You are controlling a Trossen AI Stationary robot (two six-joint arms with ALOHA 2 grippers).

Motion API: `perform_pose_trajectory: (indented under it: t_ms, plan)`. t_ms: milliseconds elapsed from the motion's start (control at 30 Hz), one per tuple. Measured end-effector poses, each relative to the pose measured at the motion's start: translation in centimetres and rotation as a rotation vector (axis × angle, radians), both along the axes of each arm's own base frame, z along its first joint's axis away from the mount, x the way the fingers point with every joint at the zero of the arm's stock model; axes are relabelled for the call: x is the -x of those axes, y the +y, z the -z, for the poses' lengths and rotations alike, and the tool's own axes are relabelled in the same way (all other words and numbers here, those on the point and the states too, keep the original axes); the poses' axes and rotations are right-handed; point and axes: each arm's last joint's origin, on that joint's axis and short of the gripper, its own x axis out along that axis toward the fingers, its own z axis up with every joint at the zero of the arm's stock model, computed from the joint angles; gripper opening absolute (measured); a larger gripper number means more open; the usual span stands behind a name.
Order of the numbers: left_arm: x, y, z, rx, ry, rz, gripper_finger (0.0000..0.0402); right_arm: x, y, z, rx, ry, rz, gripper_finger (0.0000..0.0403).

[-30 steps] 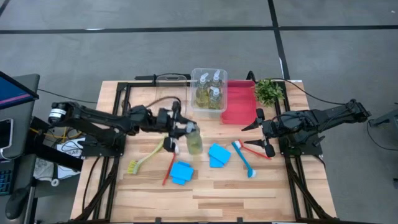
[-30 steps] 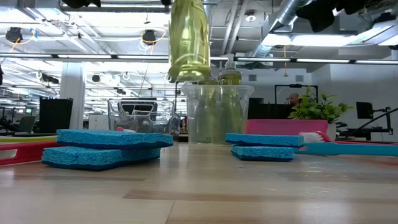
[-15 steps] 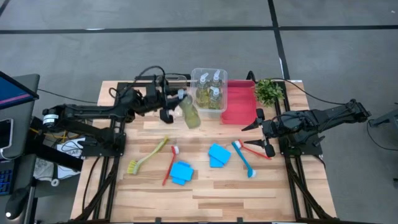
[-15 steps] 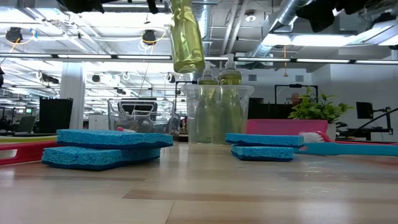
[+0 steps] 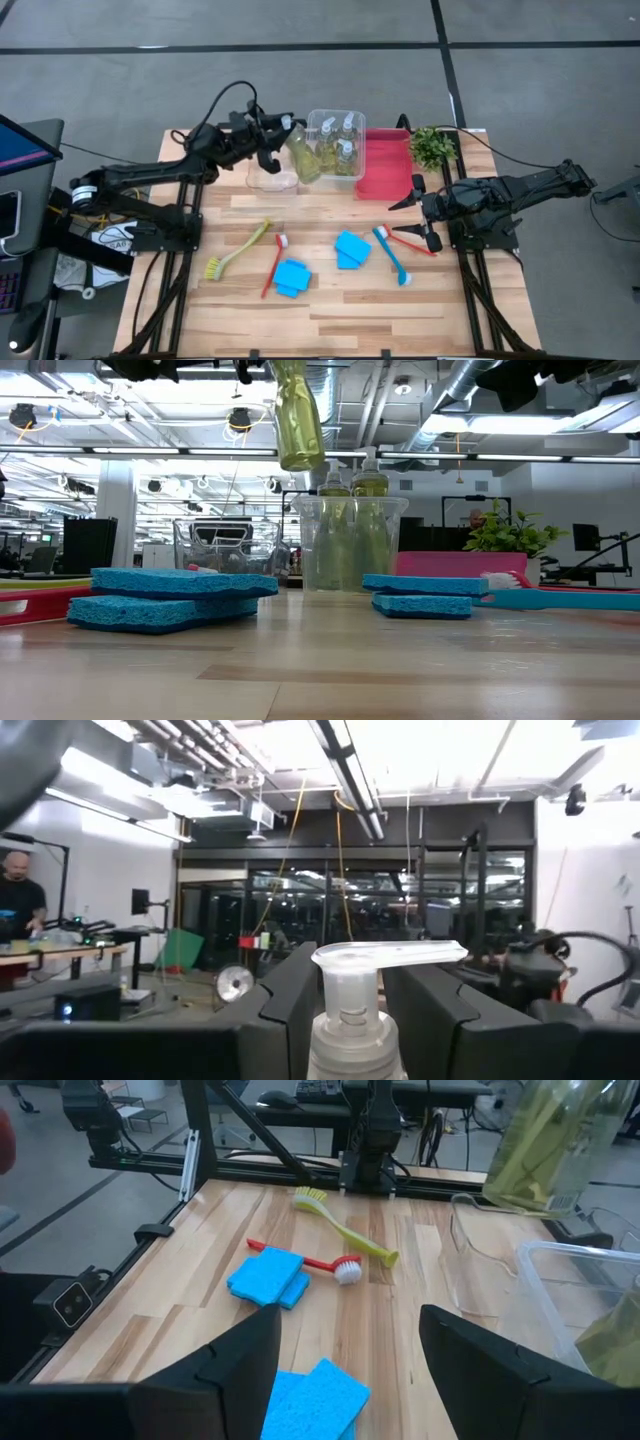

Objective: Pick & Place Kitchen Sink Supplies
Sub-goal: Put the green dish soap into the white bin

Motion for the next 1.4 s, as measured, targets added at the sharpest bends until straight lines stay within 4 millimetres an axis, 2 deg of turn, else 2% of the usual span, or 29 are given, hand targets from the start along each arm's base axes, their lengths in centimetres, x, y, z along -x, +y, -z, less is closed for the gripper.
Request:
perform_pose_trajectory:
  t_ms: [200,567,1067,1400]
  plan:
    - [-0.9,1.6,0.4,0.010,0.025,-0.040,0.0104,0.0,0.0,0.0,0.007,-0.001,-0.002,0.0232]
    - [-3.8,4.1,1.6,0.035,0.082,-0.081,0.0107,0.0,0.0,0.0,0.007,-0.001,-0.002,0.0232]
    - [-5.6,5.2,3.5,0.057,0.139,-0.091,0.0108,0.0,0.0,0.0,0.008,0.000,-0.003,0.0232]
    - [-5.9,5.1,4.0,0.072,0.182,-0.088,0.0108,0.0,0.0,0.0,0.008,0.001,-0.003,0.0232]
